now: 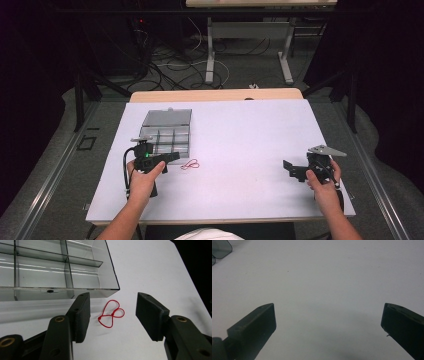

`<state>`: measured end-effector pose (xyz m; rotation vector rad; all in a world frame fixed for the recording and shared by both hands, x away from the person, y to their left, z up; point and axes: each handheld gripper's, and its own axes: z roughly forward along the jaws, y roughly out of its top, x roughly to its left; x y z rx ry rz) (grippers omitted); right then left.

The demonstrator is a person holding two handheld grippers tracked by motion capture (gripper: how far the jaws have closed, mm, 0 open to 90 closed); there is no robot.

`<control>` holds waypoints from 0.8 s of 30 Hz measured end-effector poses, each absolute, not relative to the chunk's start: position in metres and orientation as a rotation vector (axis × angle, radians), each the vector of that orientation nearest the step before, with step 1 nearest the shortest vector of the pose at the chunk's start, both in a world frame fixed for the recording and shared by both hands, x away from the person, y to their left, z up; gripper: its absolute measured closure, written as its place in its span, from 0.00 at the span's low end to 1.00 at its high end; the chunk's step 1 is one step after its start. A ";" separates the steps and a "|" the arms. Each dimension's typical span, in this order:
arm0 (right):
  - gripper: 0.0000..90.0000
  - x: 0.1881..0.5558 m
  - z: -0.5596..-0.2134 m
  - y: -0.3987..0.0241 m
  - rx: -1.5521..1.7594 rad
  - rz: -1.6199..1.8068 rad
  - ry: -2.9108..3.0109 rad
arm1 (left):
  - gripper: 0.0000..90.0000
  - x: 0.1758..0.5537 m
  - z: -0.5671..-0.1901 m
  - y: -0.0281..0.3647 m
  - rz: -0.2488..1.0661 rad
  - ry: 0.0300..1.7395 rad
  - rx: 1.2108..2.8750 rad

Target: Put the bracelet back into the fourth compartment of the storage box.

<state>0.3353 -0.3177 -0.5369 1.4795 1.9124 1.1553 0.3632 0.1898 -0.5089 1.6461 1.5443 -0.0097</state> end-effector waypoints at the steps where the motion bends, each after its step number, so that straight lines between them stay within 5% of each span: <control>1: 0.00 0.335 -0.537 -0.318 1.479 1.155 1.913 | 0.51 0.364 -0.510 0.188 -0.002 1.549 1.635; 24: 0.00 0.335 -0.537 -0.319 1.470 1.151 1.938 | 0.58 0.371 -0.523 0.175 -0.050 1.580 1.702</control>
